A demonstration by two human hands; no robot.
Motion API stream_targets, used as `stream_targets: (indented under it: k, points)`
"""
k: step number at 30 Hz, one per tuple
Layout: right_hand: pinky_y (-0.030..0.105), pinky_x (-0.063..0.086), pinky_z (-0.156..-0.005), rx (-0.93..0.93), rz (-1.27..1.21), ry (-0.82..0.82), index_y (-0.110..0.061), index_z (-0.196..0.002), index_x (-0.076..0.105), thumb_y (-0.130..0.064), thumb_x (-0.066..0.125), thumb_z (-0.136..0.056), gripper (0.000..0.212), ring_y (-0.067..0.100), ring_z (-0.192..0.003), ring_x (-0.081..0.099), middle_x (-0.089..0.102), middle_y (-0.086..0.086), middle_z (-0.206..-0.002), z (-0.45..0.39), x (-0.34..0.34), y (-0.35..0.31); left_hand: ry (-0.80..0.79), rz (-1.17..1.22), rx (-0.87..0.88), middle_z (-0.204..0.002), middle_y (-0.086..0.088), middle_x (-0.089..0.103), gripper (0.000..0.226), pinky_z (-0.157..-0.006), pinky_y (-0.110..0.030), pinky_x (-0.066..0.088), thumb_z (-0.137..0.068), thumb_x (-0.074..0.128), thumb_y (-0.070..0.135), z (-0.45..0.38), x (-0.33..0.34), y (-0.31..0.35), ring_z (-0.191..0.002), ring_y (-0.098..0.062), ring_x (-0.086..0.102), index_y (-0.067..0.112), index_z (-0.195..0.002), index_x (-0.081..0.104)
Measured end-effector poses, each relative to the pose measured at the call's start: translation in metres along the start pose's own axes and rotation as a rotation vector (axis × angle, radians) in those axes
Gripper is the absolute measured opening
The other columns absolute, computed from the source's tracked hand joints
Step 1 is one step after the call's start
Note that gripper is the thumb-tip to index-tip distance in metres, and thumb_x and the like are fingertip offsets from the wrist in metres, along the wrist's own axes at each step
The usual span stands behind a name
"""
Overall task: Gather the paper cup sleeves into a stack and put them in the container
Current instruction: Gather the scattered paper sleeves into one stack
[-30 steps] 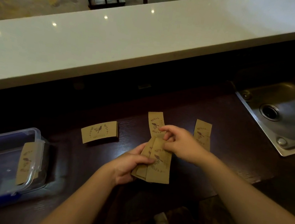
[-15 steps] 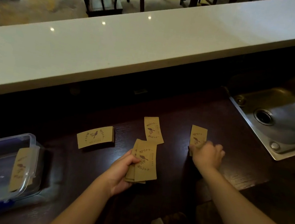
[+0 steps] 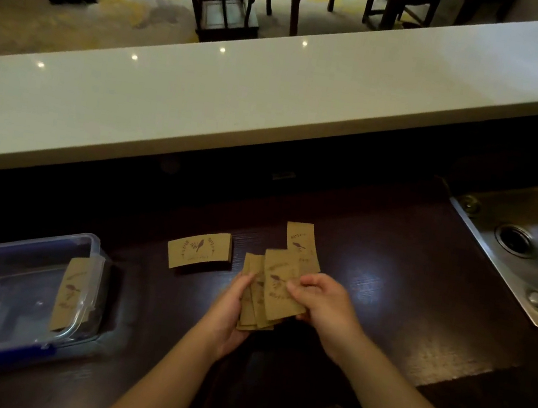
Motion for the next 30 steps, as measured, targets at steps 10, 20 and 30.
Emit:
stream_targets:
  k: [10,20,30]
  points:
    - [0.028,0.046,-0.065,-0.197,0.696,0.332,-0.018,-0.095,0.071,-0.042,0.061,-0.089,0.026,0.02,-0.085,0.063,0.069,0.005,-0.103,-0.044,-0.004,-0.022,0.106,-0.053,0.133,-0.101,-0.007,0.077,0.034,-0.062,-0.036,0.058,-0.091,0.057,0.011,0.011,-0.037,0.01,-0.091,-0.024,0.073,0.024,-0.122,0.059]
    - [0.044,0.049,-0.089,0.011,1.043,0.362,-0.002,-0.116,0.058,-0.036,0.077,-0.076,0.056,0.036,-0.113,0.053,0.055,0.019,-0.123,-0.088,-0.003,-0.03,0.054,0.099,0.16,-0.117,-0.015,0.07,0.039,-0.075,-0.046,0.057,-0.092,0.054,0.011,0.026,-0.068,0.013,-0.105,-0.035,0.067,0.032,-0.125,0.058]
    - [0.011,0.033,-0.035,0.16,-0.082,-0.136,-0.005,-0.095,0.067,-0.003,0.06,-0.088,0.01,0.0,-0.042,0.05,0.072,-0.001,-0.064,-0.037,0.026,-0.009,0.067,0.238,0.108,-0.122,-0.021,0.064,0.032,-0.079,-0.055,0.055,-0.091,0.059,0.026,0.023,-0.076,0.004,-0.093,-0.036,0.07,0.035,-0.121,0.06]
Point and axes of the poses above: each hand's wrist, its own z-axis away from the middle knuckle, its own x-axis out of the palm, y = z × x, the point moved 5 cm from there along -z, towards the middle knuckle
